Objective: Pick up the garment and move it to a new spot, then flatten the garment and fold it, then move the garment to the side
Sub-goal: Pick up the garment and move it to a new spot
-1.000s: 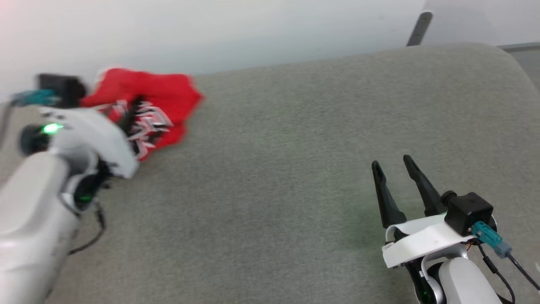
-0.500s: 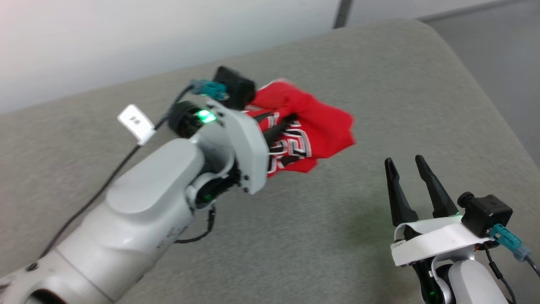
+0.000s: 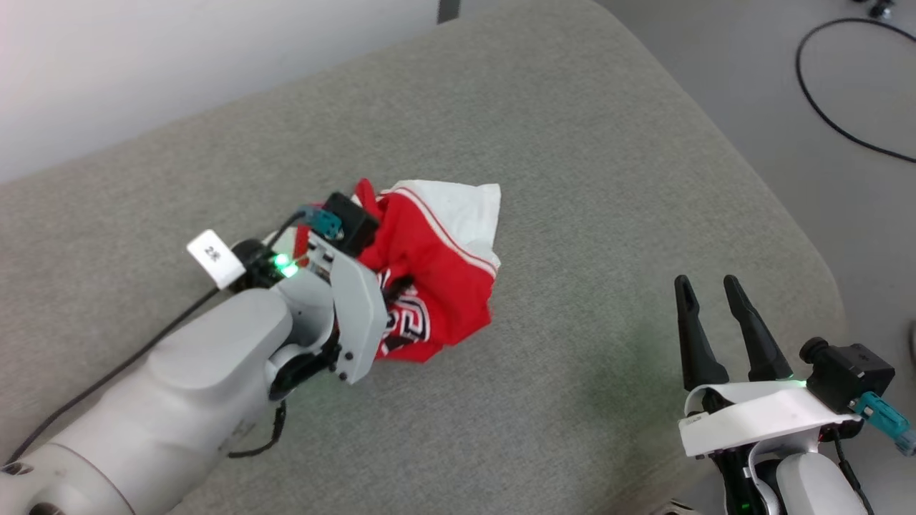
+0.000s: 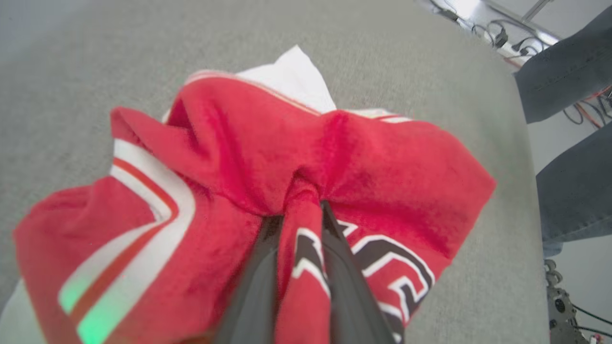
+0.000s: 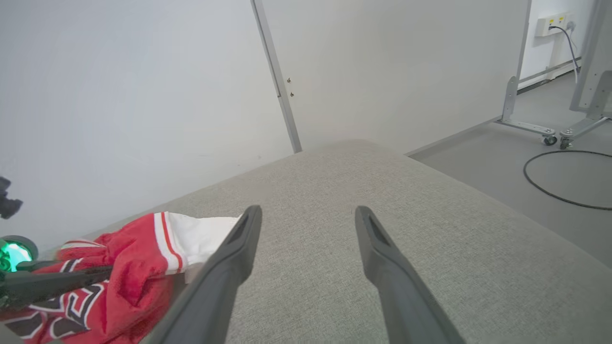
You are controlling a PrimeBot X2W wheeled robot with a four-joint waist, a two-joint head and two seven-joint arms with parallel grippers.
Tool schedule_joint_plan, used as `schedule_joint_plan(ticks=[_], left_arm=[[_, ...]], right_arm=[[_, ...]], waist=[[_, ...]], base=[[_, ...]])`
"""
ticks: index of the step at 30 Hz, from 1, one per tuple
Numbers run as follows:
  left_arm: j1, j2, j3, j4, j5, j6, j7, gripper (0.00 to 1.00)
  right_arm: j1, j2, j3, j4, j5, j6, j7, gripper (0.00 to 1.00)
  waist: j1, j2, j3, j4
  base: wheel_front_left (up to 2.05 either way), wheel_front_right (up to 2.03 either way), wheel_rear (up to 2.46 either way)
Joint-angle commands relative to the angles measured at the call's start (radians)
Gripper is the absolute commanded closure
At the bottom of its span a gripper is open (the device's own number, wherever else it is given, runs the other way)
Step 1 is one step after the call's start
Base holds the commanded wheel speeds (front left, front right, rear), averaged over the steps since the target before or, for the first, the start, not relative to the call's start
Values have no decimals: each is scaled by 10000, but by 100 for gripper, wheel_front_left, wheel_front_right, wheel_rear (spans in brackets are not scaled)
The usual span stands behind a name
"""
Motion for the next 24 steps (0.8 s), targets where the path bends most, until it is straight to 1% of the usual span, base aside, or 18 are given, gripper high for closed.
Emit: schedule_joint_plan(ticks=[1, 3, 9, 12, 14, 18, 19, 22, 23, 24], left_arm=[[159, 76, -113, 139, 67, 19, 223, 100], [188, 129, -227, 413, 313, 20, 638, 100], [540, 122, -414, 1344, 1655, 49, 1885, 100], [831, 210, -493, 1740, 2230, 72, 2484, 100], [995, 271, -534, 1909, 2235, 75, 2854, 100], [1180, 431, -596, 2103, 2311, 106, 3175, 100], [1168, 462, -607, 2109, 2288, 120, 3091, 95], [1098, 539, -597, 2108, 2110, 142, 2503, 59], [988, 499, -567, 2064, 2106, 142, 2298, 42], [853, 415, -536, 1983, 2081, 140, 2036, 10]], right_arm=[[88, 22, -28, -39, 65, -6, -12, 0], [67, 22, -11, -68, 120, -6, -12, 0], [-141, 22, 40, -216, 316, -6, -12, 0], [-164, 21, -27, -307, 426, -6, -12, 0], [-171, 24, -75, -359, 490, -6, -10, 0], [-138, 21, -82, -409, 583, -6, -12, 0], [-136, 21, -68, -388, 578, -6, -12, 0], [-165, 21, 95, -258, 578, -6, -12, 0], [-171, 15, 79, -227, 511, -6, -10, 0], [-167, 10, 58, -195, 435, -6, -12, 0]], waist=[[0, 0, 147, -182], [0, 0, 193, -222], [0, 0, 557, -329], [0, 0, 796, -364], [0, 0, 951, -378], [0, 0, 1113, -396], [0, 0, 1122, -394], [0, 0, 989, -364], [0, 0, 918, -277], [0, 0, 845, -141]], base=[[0, 0, 0], [0, 0, 0], [0, 0, 0], [0, 0, 0], [0, 0, 0], [0, 0, 0], [0, 0, 0], [0, 0, 0], [0, 0, 0], [0, 0, 0]])
